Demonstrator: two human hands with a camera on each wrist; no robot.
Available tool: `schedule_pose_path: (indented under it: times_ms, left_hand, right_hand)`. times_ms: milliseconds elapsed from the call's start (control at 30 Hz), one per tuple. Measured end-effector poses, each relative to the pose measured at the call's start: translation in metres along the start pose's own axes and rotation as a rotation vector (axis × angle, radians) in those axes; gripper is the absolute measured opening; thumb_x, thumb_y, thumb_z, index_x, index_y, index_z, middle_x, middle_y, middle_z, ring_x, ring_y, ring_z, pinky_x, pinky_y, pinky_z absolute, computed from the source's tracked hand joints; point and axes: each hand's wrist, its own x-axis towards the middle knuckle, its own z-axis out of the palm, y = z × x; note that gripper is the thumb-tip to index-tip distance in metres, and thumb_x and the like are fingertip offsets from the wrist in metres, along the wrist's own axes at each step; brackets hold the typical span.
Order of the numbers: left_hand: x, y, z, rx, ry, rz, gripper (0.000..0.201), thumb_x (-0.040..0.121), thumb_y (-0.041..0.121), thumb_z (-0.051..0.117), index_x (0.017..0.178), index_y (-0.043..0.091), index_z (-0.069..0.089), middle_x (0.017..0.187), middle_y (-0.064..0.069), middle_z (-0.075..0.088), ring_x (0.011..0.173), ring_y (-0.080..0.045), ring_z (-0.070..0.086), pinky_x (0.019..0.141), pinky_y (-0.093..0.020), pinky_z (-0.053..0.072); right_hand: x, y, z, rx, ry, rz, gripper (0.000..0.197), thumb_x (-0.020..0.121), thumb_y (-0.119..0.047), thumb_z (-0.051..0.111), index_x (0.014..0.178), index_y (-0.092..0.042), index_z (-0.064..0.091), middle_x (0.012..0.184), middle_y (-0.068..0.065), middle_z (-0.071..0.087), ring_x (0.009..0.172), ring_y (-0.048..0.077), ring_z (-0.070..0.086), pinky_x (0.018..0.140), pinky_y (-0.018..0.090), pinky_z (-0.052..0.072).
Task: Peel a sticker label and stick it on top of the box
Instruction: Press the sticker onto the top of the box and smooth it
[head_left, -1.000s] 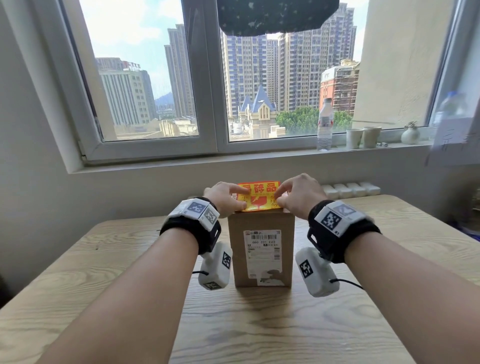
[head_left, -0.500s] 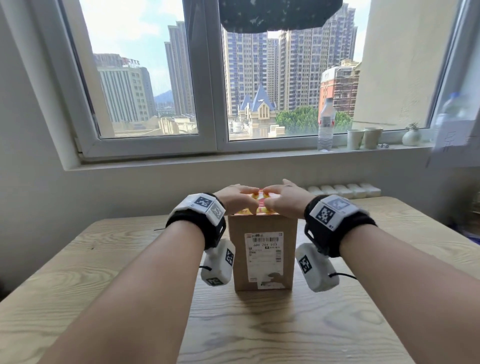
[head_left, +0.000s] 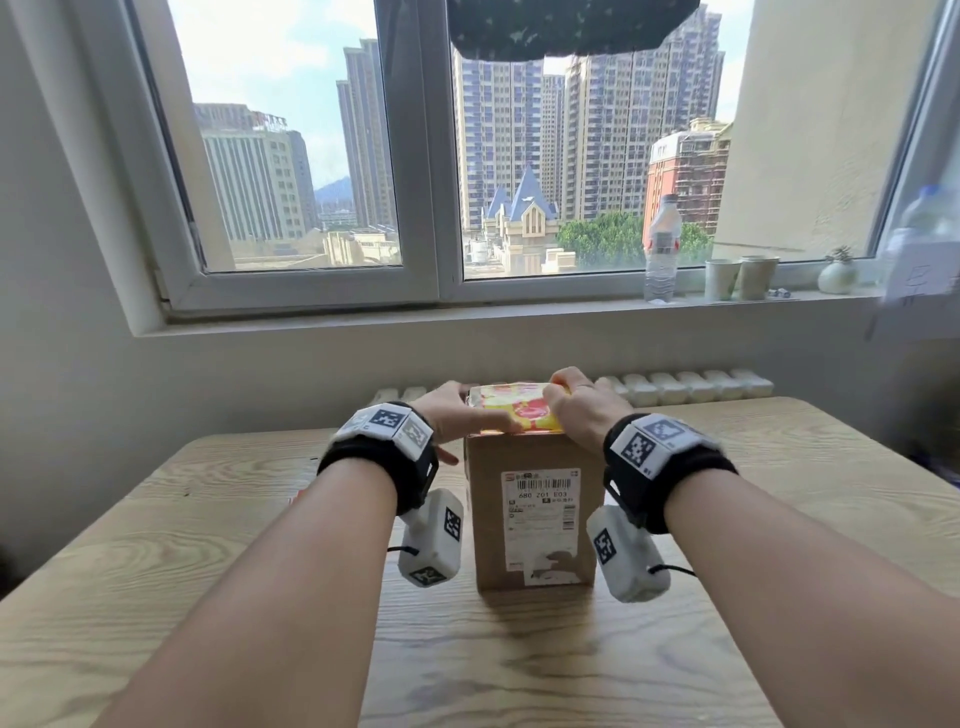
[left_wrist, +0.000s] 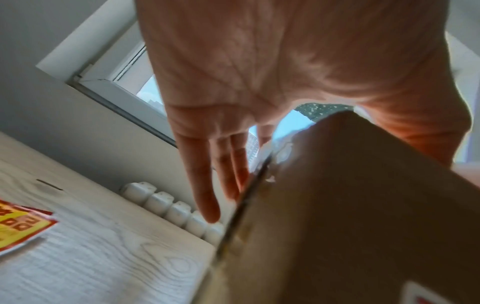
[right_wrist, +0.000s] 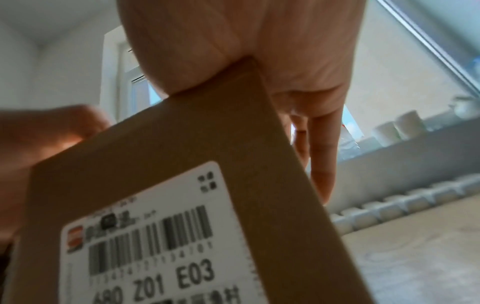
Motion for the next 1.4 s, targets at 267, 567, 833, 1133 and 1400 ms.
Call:
schedule_pose_path:
  times_ms: [267, 567, 833, 1133, 1400]
  left_hand:
    - [-0.009, 0.008, -0.003, 0.12, 0.01, 0.13, 0.087, 0.075, 0.043, 0.07, 0.146, 0.05, 0.02, 0.151, 0.0, 0.034, 0.127, -0.023, 0.047, 0.09, -0.036, 0.05]
    - [-0.015, 0.019, 0.004, 0.073, -0.075, 0.034, 0.082, 0.065, 0.04, 0.064, 0.135, 0.061, 0.028, 0.133, 0.003, 0.049, 0.117, -0.023, 0.058, 0.088, -0.048, 0.055]
    - [-0.013, 0.007, 0.001, -0.086, -0.056, -0.039, 0.07, 0.075, 0.04, 0.068, 0.136, 0.03, 0.035, 0.13, -0.008, 0.05, 0.113, -0.028, 0.057, 0.087, -0.051, 0.055]
    - [-0.016, -0.023, 0.011, -0.494, 0.04, 0.01, 0.07, 0.085, 0.054, 0.053, 0.144, 0.02, 0.037, 0.135, -0.009, 0.053, 0.114, -0.028, 0.06, 0.09, -0.047, 0.055]
    - [0.0, -0.007, 0.015, -0.602, 0.096, 0.034, 0.038, 0.098, 0.022, 0.041, 0.133, 0.009, 0.049, 0.09, -0.001, 0.058, 0.079, -0.012, 0.055, 0.075, -0.03, 0.048]
  right_hand:
    - [-0.002, -0.002, 0.0, 0.004, -0.045, -0.009, 0.048, 0.089, -0.051, 0.024, 0.136, -0.051, 0.03, 0.157, 0.005, 0.017, 0.139, 0.036, 0.03, 0.114, 0.05, 0.026]
    - [-0.002, -0.002, -0.001, -0.039, -0.073, -0.057, 0.05, 0.091, -0.048, 0.026, 0.141, -0.05, 0.03, 0.158, 0.005, 0.018, 0.142, 0.031, 0.028, 0.116, 0.045, 0.023]
    - [-0.003, 0.0, 0.001, 0.021, -0.052, -0.097, 0.048, 0.094, -0.041, 0.026, 0.141, -0.035, 0.037, 0.151, 0.007, 0.035, 0.135, 0.029, 0.038, 0.111, 0.042, 0.029]
    - [-0.005, 0.017, 0.004, 0.494, -0.081, 0.091, 0.065, 0.081, -0.048, 0.03, 0.134, -0.013, 0.038, 0.121, 0.014, 0.061, 0.106, 0.029, 0.063, 0.093, 0.049, 0.05]
    - [0.013, 0.013, 0.009, 0.613, -0.019, 0.048, 0.041, 0.087, -0.033, 0.035, 0.109, -0.007, 0.058, 0.111, 0.016, 0.065, 0.103, 0.03, 0.063, 0.098, 0.052, 0.048]
